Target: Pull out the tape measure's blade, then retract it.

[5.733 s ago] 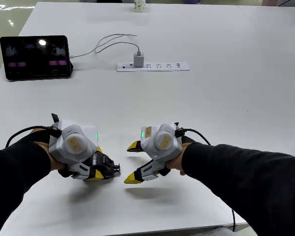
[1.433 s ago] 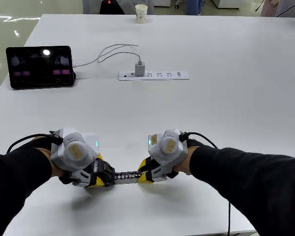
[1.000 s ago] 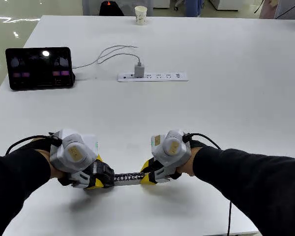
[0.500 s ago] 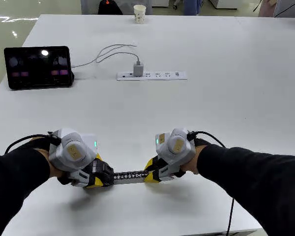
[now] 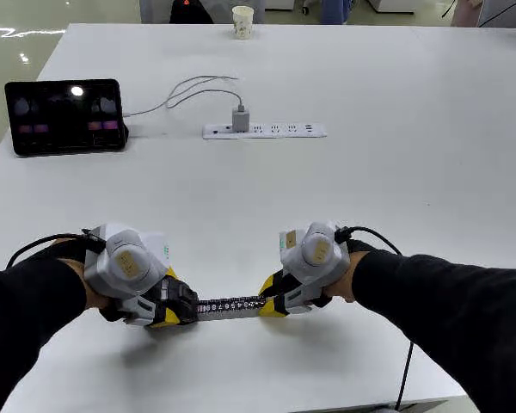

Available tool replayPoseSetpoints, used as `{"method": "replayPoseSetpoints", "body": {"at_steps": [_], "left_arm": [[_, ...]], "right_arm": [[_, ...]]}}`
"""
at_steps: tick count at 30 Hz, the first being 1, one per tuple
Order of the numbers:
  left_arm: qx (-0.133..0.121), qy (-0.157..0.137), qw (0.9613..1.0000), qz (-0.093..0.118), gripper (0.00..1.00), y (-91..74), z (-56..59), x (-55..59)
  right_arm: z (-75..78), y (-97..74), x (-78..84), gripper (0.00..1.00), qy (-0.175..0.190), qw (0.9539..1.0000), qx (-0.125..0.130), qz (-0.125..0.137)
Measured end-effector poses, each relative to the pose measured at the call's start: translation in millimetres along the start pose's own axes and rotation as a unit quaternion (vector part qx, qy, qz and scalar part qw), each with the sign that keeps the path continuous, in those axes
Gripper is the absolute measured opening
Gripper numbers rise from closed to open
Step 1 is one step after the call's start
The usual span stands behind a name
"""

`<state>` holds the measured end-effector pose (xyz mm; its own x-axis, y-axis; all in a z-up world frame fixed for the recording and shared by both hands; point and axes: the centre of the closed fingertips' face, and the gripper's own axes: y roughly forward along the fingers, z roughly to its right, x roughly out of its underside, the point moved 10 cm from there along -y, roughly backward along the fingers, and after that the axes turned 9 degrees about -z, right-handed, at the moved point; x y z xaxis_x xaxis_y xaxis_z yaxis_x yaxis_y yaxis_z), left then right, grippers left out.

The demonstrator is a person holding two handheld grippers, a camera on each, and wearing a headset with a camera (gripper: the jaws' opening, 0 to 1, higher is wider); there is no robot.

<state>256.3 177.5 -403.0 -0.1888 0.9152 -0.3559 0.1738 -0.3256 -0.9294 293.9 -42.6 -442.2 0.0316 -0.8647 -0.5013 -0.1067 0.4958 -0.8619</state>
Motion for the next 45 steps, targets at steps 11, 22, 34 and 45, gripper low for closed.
{"method": "replayPoseSetpoints", "body": {"at_steps": [11, 22, 34, 45], "left_arm": [[-0.002, 0.0, 1.0, -0.001, 0.31, -0.1, 0.7, -0.2], [-0.001, 0.0, 1.0, 0.0, 0.31, -0.2, 0.4, -0.8], [-0.003, 0.001, 1.0, -0.003, 0.31, -0.9, 1.0, -1.6], [-0.002, -0.002, 1.0, 0.003, 0.31, -0.6, 0.9, -1.2]], "right_arm": [[0.0, -5.8, 8.8, 0.1, 0.004, 1.0, 0.001, -0.001], [-1.0, -11.8, 19.1, 0.1, 0.007, 1.0, 0.004, -0.001], [-0.2, -19.2, 30.4, 0.1, 0.007, 0.9999, 0.007, -0.005], [-0.3, -24.5, 39.2, 0.1, 0.013, 0.9998, 0.011, -0.005]]}}
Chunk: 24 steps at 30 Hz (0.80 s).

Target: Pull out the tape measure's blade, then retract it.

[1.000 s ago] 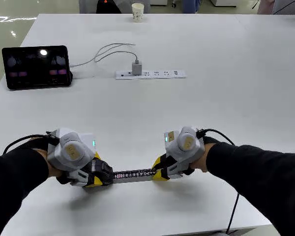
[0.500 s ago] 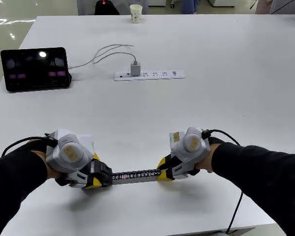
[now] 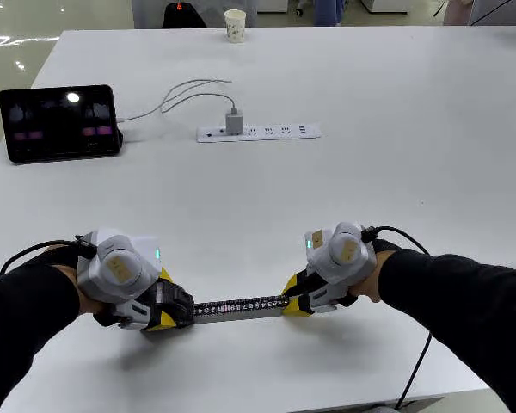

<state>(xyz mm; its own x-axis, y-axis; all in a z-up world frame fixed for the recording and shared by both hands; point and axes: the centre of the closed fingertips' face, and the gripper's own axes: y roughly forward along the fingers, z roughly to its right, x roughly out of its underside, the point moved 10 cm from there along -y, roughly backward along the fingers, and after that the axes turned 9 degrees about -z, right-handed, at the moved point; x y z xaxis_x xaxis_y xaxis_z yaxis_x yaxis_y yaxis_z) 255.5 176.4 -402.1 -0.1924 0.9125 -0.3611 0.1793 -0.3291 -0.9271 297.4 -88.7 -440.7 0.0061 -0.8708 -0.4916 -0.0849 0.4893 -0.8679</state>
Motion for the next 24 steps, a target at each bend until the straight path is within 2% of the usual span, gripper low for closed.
{"method": "replayPoseSetpoints", "body": {"at_steps": [24], "left_arm": [[0.0, 0.001, 1.0, 0.002, 0.31, 0.4, -0.7, 1.0]], "right_arm": [[0.3, -10.0, 16.6, 0.1, 0.007, 1.0, 0.002, -0.004]]}}
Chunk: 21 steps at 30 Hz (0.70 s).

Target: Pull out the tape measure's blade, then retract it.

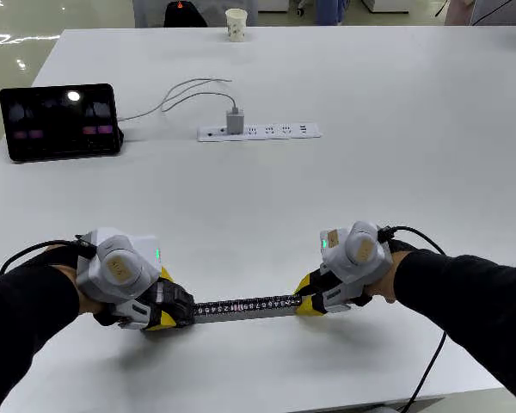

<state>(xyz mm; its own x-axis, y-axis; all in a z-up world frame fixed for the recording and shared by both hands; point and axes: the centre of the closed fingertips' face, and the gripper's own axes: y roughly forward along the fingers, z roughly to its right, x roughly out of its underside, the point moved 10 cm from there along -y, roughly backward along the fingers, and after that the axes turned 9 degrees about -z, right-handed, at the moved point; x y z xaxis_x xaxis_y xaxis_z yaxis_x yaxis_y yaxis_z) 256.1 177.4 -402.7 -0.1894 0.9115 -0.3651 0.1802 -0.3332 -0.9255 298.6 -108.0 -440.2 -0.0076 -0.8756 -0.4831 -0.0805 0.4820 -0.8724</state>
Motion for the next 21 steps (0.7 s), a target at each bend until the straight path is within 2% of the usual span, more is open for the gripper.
{"method": "replayPoseSetpoints", "body": {"at_steps": [21], "left_arm": [[0.0, 0.0, 1.0, 0.001, 0.31, 0.5, 0.6, -1.4]], "right_arm": [[1.1, -10.4, 17.9, 0.1, 0.009, 0.9999, 0.003, -0.006]]}}
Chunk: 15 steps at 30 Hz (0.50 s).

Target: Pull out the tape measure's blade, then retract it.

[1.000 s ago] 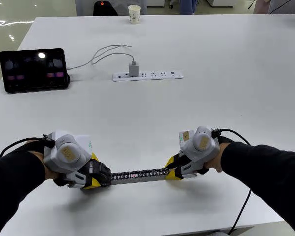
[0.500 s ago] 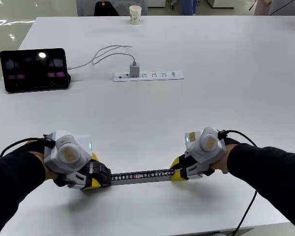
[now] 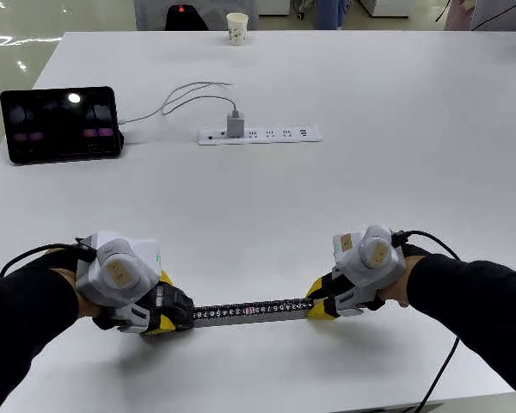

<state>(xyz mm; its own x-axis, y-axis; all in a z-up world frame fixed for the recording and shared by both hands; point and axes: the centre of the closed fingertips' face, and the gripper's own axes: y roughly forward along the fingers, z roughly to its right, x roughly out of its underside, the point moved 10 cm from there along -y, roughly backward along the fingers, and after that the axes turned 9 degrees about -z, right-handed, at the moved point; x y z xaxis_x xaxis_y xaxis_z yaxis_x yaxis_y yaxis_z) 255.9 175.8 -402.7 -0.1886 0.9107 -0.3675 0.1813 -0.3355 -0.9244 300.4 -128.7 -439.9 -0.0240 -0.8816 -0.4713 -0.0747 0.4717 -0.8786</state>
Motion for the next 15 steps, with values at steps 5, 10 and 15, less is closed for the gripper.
{"method": "replayPoseSetpoints", "body": {"at_steps": [5, 10, 15], "left_arm": [[0.0, 0.0, 1.0, 0.0, 0.31, 0.0, 0.5, 0.0], [0.0, 0.001, 1.0, -0.001, 0.31, 0.0, 0.4, 0.3], [-0.001, 0.0, 1.0, 0.0, 0.31, 0.0, 0.1, 0.7]], "right_arm": [[-0.4, -2.4, 3.4, 0.1, 0.001, 1.0, 0.001, -0.002], [-1.0, -4.5, 6.3, 0.1, 0.003, 1.0, 0.003, -0.003], [-0.3, -5.9, 9.3, 0.1, 0.003, 1.0, 0.005, -0.004]]}}
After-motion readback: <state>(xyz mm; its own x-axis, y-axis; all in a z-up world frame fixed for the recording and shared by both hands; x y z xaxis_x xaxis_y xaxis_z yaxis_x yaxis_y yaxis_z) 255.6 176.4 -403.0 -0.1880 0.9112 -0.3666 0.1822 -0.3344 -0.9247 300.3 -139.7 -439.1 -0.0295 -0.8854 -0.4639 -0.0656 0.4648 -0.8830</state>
